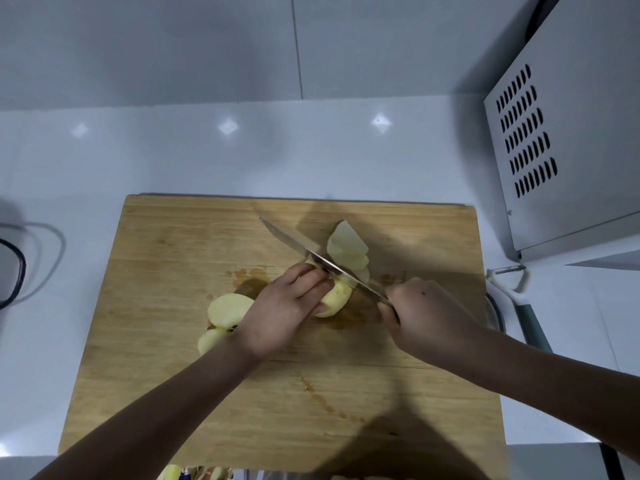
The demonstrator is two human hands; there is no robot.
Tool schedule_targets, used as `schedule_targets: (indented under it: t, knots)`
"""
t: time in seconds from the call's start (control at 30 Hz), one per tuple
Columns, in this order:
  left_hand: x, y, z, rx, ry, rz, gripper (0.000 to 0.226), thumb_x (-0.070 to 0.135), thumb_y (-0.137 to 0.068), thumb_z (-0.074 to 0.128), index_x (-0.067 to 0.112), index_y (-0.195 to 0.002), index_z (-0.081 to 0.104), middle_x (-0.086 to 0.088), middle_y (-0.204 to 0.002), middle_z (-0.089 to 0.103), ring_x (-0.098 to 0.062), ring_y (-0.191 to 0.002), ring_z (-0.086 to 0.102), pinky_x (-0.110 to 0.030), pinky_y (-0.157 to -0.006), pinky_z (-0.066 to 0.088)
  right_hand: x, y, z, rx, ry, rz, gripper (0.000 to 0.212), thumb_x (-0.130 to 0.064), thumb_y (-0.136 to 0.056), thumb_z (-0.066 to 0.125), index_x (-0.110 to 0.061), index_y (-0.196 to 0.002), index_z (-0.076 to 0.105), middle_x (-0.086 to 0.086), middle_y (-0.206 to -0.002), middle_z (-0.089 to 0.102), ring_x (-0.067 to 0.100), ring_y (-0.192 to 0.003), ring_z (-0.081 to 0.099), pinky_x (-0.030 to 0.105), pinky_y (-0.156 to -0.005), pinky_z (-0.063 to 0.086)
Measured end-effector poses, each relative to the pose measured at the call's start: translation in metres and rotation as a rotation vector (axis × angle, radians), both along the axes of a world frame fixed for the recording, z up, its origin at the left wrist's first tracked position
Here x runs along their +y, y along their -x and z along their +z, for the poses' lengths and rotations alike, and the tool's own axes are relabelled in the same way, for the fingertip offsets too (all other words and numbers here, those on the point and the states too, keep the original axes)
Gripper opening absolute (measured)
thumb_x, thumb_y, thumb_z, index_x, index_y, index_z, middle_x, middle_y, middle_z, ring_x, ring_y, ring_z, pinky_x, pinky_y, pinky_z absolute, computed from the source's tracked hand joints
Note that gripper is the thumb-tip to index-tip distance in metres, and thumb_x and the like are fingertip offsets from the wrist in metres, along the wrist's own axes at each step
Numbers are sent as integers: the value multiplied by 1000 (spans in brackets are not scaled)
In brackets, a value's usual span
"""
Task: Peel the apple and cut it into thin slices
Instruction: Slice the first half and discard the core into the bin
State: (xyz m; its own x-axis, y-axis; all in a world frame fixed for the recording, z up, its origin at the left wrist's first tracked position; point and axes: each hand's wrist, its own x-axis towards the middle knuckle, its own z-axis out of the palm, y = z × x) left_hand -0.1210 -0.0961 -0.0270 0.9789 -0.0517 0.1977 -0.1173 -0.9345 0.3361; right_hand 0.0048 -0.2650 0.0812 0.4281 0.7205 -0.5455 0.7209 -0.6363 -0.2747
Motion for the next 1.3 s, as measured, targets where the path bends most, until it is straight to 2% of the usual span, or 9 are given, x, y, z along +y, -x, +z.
schedule_targets:
  t: [0.13,0.27,0.43,0.57,0.67,0.93,1.1,1.2,1.3]
  knots:
    - [0,0,1,-20,7,-5,35,26,-88,53,4,-113,66,-10,-114,65,-26,-108,53,-38,-86,53,13,-1,-20,-10,22,19,33,-22,-95,41,-19,-62,41,-5,-60,41,13,-54,44,21,-44,27]
    - [-2,0,3,-30,6,3,34,25,-88,52,3,-110,66,-11,-112,65,-25,-108,51,-36,-81,55,22,-1,-42,26,-16,-44,24,-23,-95,40,-12,-87,60,-1,-73,52,15,-67,52,24,-58,39]
    - [-6,2,5,-61,-9,22,33,23,-87,52,2,-106,69,-11,-108,67,-23,-105,50,-32,-79,55,10,-8,-35,71,-95,-110,22,-25,-95,43,-15,-79,53,-1,-71,55,13,-62,53,20,-48,32]
    - [-5,1,2,-58,-32,16,34,26,-88,51,4,-107,69,-10,-109,67,-23,-107,50,-33,-85,52,-2,-3,-12,29,-90,-28,25,-28,-96,39,-18,-80,55,-5,-65,50,14,-60,51,25,-52,36]
    - [-4,0,2,-48,-21,20,35,27,-88,50,4,-107,69,-11,-109,67,-22,-107,49,-33,-81,55,-3,-2,-2,7,-63,-2,24,-29,-96,38,-19,-83,55,-6,-64,45,15,-62,50,26,-52,37]
    - [-3,2,1,-49,-4,11,34,25,-89,52,4,-110,68,-11,-111,66,-25,-108,52,-37,-81,56,10,0,-18,-30,-6,17,36,-24,-96,38,-20,-61,36,-5,-60,40,17,-58,45,23,-43,26]
    - [-4,2,3,-55,-11,11,34,25,-88,51,3,-108,68,-11,-110,66,-24,-105,51,-34,-76,56,24,-1,-45,-1,-63,-23,25,-21,-96,39,-11,-90,62,1,-76,55,15,-66,52,22,-57,36]
    - [-3,2,3,-65,-24,7,34,25,-88,51,4,-108,68,-10,-110,66,-23,-104,51,-32,-78,55,20,-3,-45,25,-97,-60,24,-23,-95,41,-13,-84,60,2,-75,58,15,-65,54,21,-52,34]
    - [-4,2,1,-80,-12,13,34,25,-87,53,3,-108,69,-10,-109,67,-23,-104,50,-33,-79,55,10,-5,-30,34,-93,-61,28,-25,-96,40,-19,-70,48,-6,-64,46,10,-58,46,17,-47,27]
